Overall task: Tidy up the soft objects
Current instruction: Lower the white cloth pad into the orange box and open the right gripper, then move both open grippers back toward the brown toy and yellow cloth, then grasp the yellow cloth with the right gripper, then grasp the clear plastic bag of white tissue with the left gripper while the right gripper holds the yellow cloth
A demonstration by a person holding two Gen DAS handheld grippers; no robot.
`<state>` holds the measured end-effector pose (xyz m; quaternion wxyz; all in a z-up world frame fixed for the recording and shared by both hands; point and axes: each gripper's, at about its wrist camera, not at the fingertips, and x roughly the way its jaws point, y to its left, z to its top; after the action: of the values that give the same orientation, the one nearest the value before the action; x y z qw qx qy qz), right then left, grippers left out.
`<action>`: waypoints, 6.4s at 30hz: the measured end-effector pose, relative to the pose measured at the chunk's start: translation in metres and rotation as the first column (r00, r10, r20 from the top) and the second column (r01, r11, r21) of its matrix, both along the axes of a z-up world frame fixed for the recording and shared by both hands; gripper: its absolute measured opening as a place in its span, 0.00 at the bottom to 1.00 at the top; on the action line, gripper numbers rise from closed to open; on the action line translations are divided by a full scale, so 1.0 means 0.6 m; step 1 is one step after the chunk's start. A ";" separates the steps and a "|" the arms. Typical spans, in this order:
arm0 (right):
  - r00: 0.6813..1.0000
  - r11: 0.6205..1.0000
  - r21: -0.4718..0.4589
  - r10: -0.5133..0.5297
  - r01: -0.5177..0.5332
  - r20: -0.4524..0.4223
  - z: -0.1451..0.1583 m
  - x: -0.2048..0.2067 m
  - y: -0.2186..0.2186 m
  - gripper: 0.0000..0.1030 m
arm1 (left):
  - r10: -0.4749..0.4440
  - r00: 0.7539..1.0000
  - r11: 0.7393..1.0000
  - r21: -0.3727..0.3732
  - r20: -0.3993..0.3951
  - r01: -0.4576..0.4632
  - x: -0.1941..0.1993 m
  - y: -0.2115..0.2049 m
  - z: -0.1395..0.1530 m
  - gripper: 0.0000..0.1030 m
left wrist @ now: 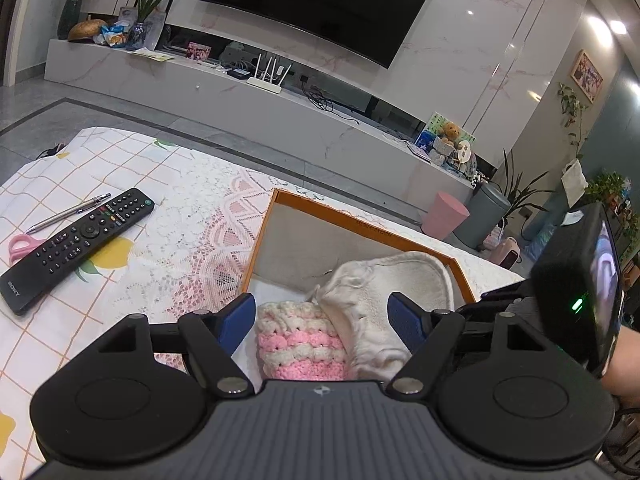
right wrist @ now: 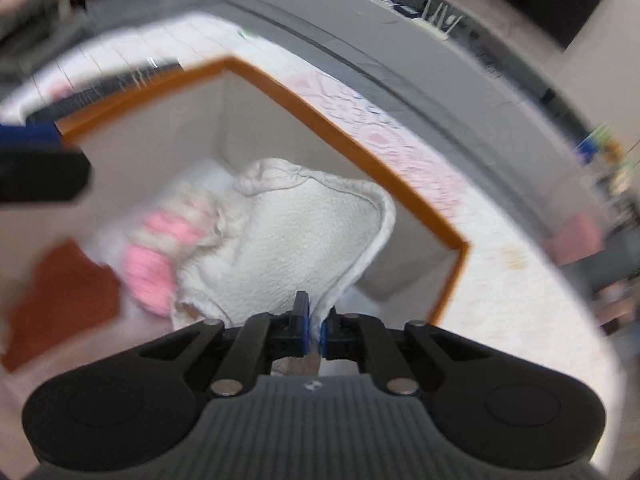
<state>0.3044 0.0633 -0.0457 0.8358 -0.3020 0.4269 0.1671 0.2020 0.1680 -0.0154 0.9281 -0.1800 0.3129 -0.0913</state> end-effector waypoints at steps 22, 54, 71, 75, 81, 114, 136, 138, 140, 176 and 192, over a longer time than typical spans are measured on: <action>0.996 0.940 0.339 0.008 0.024 -0.092 0.080 0.031 -0.031 0.00 | -0.027 0.999 0.996 0.083 0.026 0.024 -0.003 -0.011 -0.002 0.86; 0.980 0.917 0.346 -0.185 0.197 -0.067 0.127 -0.022 -0.056 0.47 | -0.013 0.997 0.989 0.147 0.072 0.003 -0.033 -0.034 0.016 0.87; 0.927 0.799 0.522 -0.374 0.299 0.041 0.148 -0.197 -0.301 0.72 | -0.077 0.988 0.983 0.179 0.136 0.052 -0.075 -0.114 0.056 0.88; 0.885 0.735 0.571 -0.464 0.366 0.030 0.122 -0.204 -0.361 0.72 | -0.097 0.985 0.973 0.220 0.142 0.064 -0.086 -0.152 0.061 0.88; 0.860 0.716 0.567 -0.509 0.407 0.026 0.119 -0.227 -0.410 0.72 | -0.146 0.980 0.950 0.294 0.133 0.101 -0.091 -0.220 0.064 0.88; 0.710 0.645 0.297 -0.633 0.704 -0.307 -0.101 -0.157 -0.571 0.68 | -0.418 0.906 0.763 0.516 -0.065 0.389 -0.151 -0.544 -0.109 0.88; 0.745 0.633 0.471 -0.663 0.614 -0.079 0.045 -0.234 -0.624 0.03 | -0.536 0.843 0.554 0.731 -0.052 0.397 -0.112 -0.662 -0.074 0.88; 0.730 0.612 0.492 -0.680 0.619 -0.071 0.053 -0.249 -0.646 0.03 | -0.605 0.793 0.444 0.792 -0.080 0.419 -0.092 -0.684 -0.065 0.88; 0.707 0.583 0.510 -0.703 0.632 -0.074 0.055 -0.257 -0.664 0.03 | -0.689 0.716 0.328 0.834 -0.110 0.444 -0.074 -0.703 -0.060 0.88; 0.551 0.386 0.554 -0.818 0.737 -0.163 0.001 -0.246 -0.757 0.04 | -0.774 0.419 -0.180 0.800 -0.475 0.573 0.078 -0.770 -0.160 0.46; 0.647 0.498 0.555 -0.756 0.666 -0.098 0.029 -0.236 -0.691 0.03 | -0.653 0.755 0.604 0.645 0.064 0.468 0.023 -0.622 0.063 0.46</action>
<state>0.1625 -0.3514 -0.0285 0.9089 0.1401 0.3789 -0.1036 0.2156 -0.2051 0.0224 0.8933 0.2431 0.2244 -0.3044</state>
